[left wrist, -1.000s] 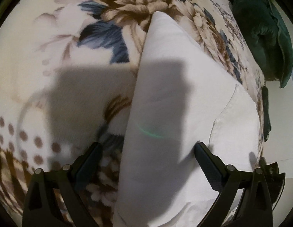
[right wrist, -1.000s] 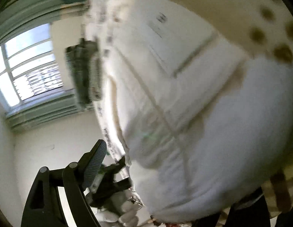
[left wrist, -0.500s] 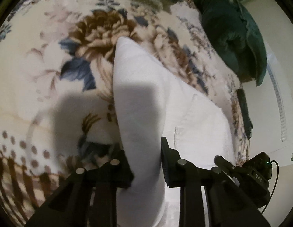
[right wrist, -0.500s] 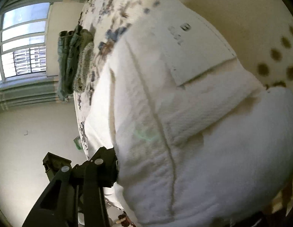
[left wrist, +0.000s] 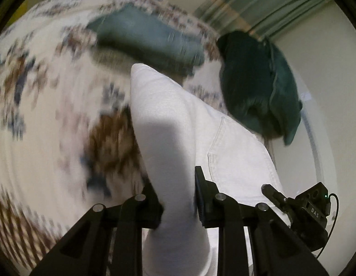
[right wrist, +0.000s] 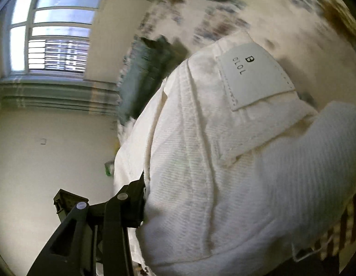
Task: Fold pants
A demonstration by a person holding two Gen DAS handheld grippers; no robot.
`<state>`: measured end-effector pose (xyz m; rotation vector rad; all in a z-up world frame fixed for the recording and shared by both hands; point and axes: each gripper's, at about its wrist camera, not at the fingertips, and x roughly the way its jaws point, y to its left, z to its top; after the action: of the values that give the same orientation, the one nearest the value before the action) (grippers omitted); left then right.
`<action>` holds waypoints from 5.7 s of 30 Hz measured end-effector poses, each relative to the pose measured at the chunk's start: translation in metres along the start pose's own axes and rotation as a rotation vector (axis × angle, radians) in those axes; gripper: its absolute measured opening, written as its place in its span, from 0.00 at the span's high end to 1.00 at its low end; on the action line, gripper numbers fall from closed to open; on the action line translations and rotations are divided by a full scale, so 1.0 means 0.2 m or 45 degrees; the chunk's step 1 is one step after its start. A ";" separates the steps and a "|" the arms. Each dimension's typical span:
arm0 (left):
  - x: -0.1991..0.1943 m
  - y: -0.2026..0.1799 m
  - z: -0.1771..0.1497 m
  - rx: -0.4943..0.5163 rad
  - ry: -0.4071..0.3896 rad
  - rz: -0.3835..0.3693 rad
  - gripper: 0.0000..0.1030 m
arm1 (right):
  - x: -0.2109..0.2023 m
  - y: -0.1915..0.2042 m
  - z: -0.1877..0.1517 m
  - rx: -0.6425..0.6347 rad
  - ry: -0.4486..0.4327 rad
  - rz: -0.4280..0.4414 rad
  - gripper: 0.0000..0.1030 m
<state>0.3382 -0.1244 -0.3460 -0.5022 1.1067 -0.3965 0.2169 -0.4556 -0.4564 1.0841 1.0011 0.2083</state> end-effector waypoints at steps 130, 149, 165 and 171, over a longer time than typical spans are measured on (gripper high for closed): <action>-1.83 -0.76 -0.02 0.427 -0.672 0.660 0.00 | -1.45 2.57 -0.96 -1.165 -0.699 -0.653 0.00; -1.83 -0.76 -0.01 0.419 -0.676 0.656 0.00 | -1.42 2.59 -0.92 -1.170 -0.685 -0.650 0.00; -1.83 -0.76 -0.01 0.421 -0.676 0.657 0.00 | -1.42 2.59 -0.93 -1.164 -0.685 -0.643 0.00; -1.83 -0.76 -0.01 0.424 -0.677 0.660 0.00 | -1.42 2.60 -0.94 -1.166 -0.687 -0.638 0.00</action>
<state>0.1827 -0.0526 0.0104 -0.0062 0.6004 0.0192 0.0748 -0.2453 0.1101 0.0195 0.5424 -0.0478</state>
